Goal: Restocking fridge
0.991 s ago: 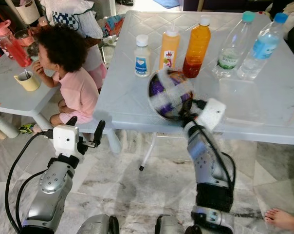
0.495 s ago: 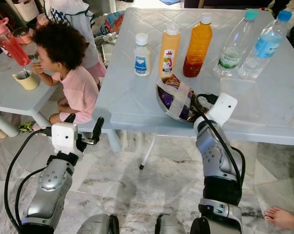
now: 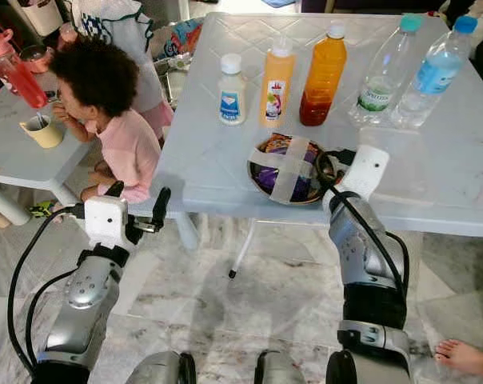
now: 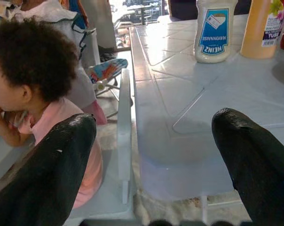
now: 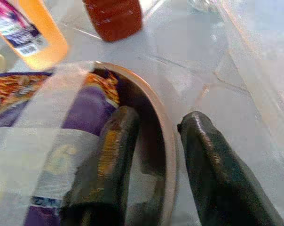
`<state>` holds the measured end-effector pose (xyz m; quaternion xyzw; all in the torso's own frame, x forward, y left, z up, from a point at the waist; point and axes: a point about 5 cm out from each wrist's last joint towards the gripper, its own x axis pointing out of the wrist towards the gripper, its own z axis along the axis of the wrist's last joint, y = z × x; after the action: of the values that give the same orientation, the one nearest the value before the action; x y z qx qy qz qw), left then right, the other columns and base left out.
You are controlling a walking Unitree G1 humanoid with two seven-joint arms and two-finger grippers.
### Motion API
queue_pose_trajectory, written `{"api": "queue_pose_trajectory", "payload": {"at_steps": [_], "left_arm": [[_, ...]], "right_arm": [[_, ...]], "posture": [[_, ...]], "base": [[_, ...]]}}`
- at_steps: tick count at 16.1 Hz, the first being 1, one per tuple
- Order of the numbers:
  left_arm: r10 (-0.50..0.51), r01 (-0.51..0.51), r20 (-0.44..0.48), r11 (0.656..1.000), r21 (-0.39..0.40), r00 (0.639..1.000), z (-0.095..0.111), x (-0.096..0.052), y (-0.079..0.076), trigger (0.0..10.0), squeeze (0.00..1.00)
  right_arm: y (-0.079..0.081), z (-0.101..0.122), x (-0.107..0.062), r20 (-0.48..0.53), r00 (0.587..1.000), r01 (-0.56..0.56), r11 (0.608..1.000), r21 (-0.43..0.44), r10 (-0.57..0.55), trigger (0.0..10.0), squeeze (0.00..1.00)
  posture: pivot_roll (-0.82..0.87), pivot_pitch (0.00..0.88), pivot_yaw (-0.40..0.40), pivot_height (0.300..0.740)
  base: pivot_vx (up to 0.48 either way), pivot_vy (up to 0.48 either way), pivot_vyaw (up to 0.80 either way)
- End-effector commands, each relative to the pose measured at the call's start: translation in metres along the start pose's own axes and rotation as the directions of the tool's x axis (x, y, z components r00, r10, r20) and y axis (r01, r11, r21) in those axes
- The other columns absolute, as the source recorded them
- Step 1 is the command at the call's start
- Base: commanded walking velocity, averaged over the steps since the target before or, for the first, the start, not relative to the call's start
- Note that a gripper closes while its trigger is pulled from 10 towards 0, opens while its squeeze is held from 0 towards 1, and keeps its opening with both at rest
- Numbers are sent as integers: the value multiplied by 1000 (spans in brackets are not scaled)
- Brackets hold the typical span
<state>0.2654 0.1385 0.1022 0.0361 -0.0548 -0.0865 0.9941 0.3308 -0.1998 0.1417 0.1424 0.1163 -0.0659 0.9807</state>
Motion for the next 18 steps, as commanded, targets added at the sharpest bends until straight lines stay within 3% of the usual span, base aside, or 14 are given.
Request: {"api": "queue_pose_trajectory", "payload": {"at_steps": [1, 4, 5, 6, 10, 11, 12, 13, 14, 18], "left_arm": [[18, -18, -13, 1000, 15, 1000, -3, -1, 4, 10000, 0], [14, -14, -13, 1000, 16, 1000, -3, 0, 3, 10000, 0], [14, -14, -13, 1000, 16, 1000, -3, 1, 3, 10000, 0], [14, -14, -14, 1000, 16, 1000, -3, 1, 3, 10000, 0], [21, -20, -14, 1000, 17, 1000, -3, 1, 4, 10000, 0], [21, -21, -13, 1000, 17, 1000, -3, 0, 4, 10000, 0], [20, -20, -13, 1000, 18, 1000, -3, 0, 4, 10000, 0], [20, -20, -13, 1000, 19, 1000, -3, 0, 4, 10000, 0], [19, -19, -13, 1000, 21, 1000, -3, 1, 4, 10000, 0], [24, -24, -13, 999, 22, 1000, -3, 0, 5, 10000, 0]], "right_arm": [[5, 5, 2, 16, 1000, -26, 999, -20, 26, 10000, 1000], [-2, -7, 4, -82, 997, -16, 1000, -24, 13, 10000, 1000], [-9, -12, 6, -124, 992, -11, 997, -77, 1, 10000, 827], [-10, -13, 7, -135, 991, -22, 997, -79, 11, 10000, 522], [-15, -18, 11, -181, 983, -27, 998, -51, 17, 10000, 443], [-14, -18, 12, -183, 983, -42, 997, -58, 31, 10000, 157], [-15, -19, 13, -181, 983, -44, 997, -57, 33, 824, 86], [-15, -19, 13, -181, 983, -44, 997, -56, 33, 824, 86], [-16, -21, 15, -196, 980, -42, 996, -77, 26, 0, 0], [-14, -20, 15, -200, 979, -66, 991, -115, 42, 0, 0]], "posture": [[77, 105, 40, 740], [76, 104, 39, 740], [75, 104, 38, 740], [76, 105, 37, 740], [81, 104, 32, 740], [82, 105, 32, 740], [82, 105, 33, 740], [82, 105, 33, 740], [81, 105, 32, 740], [84, 106, 29, 740]], "base": [[0, 0, 0], [0, 0, 0], [0, 0, 0], [0, 0, 0], [0, 0, 0], [0, 0, 0], [0, 0, 0], [0, 0, 0], [0, 0, 0], [0, 0, 0]]}}
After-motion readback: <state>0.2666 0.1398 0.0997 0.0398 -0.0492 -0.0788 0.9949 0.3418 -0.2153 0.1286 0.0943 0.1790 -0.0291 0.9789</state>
